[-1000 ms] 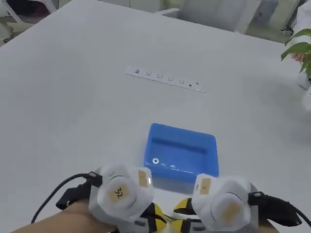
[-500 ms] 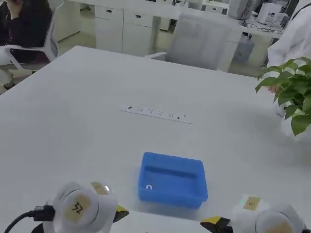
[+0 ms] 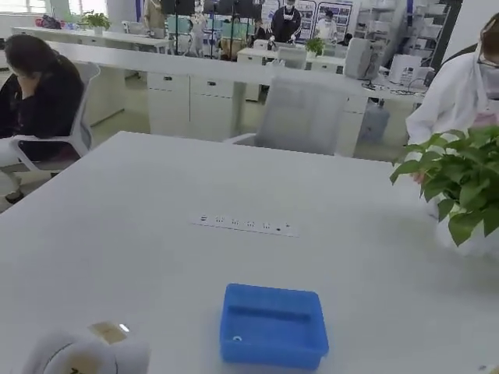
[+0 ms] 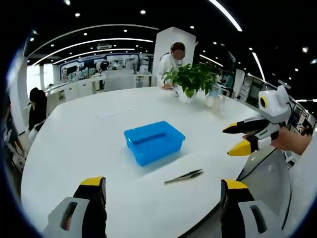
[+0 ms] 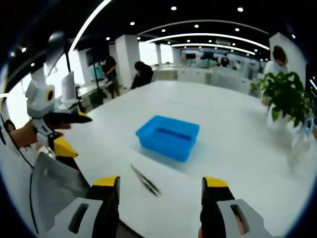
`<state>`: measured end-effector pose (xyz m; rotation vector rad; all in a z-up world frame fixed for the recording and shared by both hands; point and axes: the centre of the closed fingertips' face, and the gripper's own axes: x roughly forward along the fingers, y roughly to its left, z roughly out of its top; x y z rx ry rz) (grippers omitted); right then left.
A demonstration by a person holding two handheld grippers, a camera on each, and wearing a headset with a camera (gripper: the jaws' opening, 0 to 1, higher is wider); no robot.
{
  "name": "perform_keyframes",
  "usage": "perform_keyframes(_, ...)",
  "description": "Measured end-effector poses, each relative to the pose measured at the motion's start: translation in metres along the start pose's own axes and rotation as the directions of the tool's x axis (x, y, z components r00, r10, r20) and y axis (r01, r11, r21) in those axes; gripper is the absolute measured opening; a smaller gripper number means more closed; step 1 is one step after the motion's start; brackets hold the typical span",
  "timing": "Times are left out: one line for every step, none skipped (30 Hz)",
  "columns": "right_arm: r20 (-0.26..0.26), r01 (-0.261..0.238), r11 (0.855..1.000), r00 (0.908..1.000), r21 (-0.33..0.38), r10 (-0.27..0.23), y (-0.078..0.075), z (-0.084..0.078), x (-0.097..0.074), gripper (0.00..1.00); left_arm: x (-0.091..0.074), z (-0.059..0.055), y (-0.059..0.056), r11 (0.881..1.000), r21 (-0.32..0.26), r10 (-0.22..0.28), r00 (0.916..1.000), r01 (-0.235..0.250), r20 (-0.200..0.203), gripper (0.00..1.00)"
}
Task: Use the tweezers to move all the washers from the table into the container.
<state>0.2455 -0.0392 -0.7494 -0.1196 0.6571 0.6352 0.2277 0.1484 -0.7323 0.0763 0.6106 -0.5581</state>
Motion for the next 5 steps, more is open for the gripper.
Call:
perform_keyframes(-0.001, 0.008, 1.0, 1.0, 0.0, -0.008, -0.0011, -0.0018, -0.0012, 0.69, -0.0009, -0.0007, 0.0, 1.0, 0.0, 0.004, 1.0, -0.004, 0.002, 0.99)
perform_keyframes(-0.001, 0.011, 1.0, 0.9999, 0.002, -0.011, -0.0021, -0.0029, -0.0016, 0.7, -0.0009, -0.0016, 0.0003, 1.0, -0.003, 0.006, 1.0, -0.006, -0.001, 0.99)
perform_keyframes(-0.004, 0.011, 1.0, 0.9999, 0.007, -0.011, -0.0028, -0.0045, -0.0021, 0.7, -0.0005, -0.0028, 0.0013, 1.0, -0.007, 0.011, 0.9999, -0.011, -0.004, 0.99)
perform_keyframes(-0.005, 0.01, 1.0, 0.9999, 0.013, -0.01, -0.0028, -0.0051, -0.0022, 0.7, -0.0005, -0.0034, 0.0014, 1.0, -0.007, 0.013, 0.9999, -0.013, -0.005, 0.99)
perform_keyframes(-0.004, 0.012, 1.0, 0.9999, 0.018, -0.012, -0.0027, -0.0052, -0.0023, 0.72, -0.0002, -0.0041, 0.0014, 1.0, -0.007, 0.013, 0.9999, -0.013, -0.007, 0.99)
